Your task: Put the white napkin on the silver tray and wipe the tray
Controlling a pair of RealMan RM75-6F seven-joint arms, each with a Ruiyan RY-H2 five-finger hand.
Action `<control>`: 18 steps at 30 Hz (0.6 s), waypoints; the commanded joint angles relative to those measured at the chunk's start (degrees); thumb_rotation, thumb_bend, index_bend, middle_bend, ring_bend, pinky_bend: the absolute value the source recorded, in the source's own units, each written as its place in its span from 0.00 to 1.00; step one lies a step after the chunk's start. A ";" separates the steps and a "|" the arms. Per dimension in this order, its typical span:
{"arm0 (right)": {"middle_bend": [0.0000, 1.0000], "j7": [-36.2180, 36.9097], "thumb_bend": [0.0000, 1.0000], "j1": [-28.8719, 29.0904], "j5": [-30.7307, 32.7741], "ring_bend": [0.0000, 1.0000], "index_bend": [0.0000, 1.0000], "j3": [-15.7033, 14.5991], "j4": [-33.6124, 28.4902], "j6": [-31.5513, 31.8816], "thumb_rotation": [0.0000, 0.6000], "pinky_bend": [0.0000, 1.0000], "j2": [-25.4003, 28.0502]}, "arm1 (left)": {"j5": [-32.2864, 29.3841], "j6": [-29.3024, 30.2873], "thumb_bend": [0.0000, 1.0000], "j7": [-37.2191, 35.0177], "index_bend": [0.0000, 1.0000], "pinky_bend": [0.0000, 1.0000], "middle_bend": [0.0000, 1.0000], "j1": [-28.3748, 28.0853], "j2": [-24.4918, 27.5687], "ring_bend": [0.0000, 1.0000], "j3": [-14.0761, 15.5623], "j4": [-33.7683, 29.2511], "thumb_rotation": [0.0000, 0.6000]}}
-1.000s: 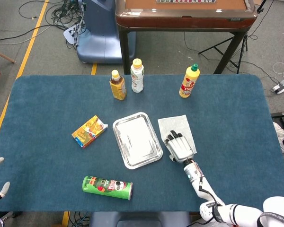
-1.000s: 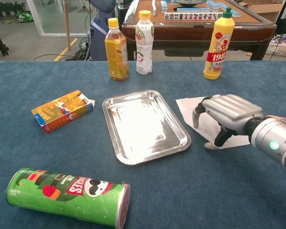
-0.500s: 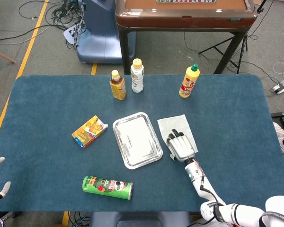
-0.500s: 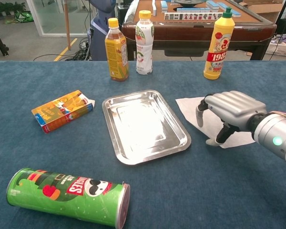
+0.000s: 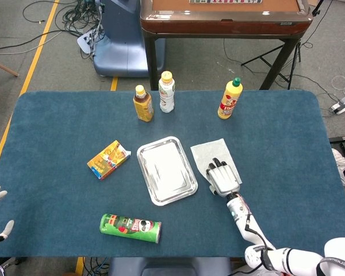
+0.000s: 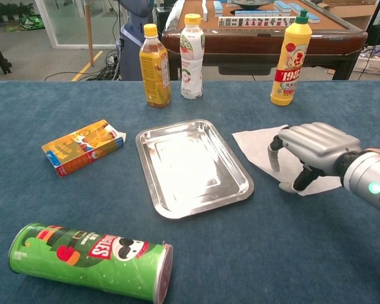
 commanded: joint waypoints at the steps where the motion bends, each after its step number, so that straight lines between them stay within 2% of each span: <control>1: 0.32 -0.12 0.38 -0.02 0.33 0.14 0.55 -0.04 -0.24 0.09 1.00 0.33 0.30 | 0.02 -0.14 0.27 -0.05 0.20 0.00 0.12 -0.12 -0.09 0.12 -0.03 0.09 1.00; 7: 0.32 0.29 0.49 -0.09 0.69 0.14 0.55 0.08 -1.00 0.53 1.00 0.33 1.06 | -0.09 -0.33 0.27 -0.09 0.20 0.00 0.12 -0.28 -0.20 0.12 -0.11 0.28 1.00; 12: 0.32 1.27 0.52 -0.03 0.60 0.14 0.55 0.71 -1.85 1.06 1.00 0.33 2.02 | -0.11 -0.33 0.27 -0.04 0.20 0.00 0.12 -0.32 -0.19 0.12 -0.15 0.28 1.00; 18: 0.32 3.47 0.52 0.89 0.47 0.14 0.55 4.18 -3.66 2.42 1.00 0.33 4.57 | -0.28 -0.38 0.27 -0.03 0.20 0.00 0.12 -0.29 -0.03 0.12 -0.13 0.26 1.00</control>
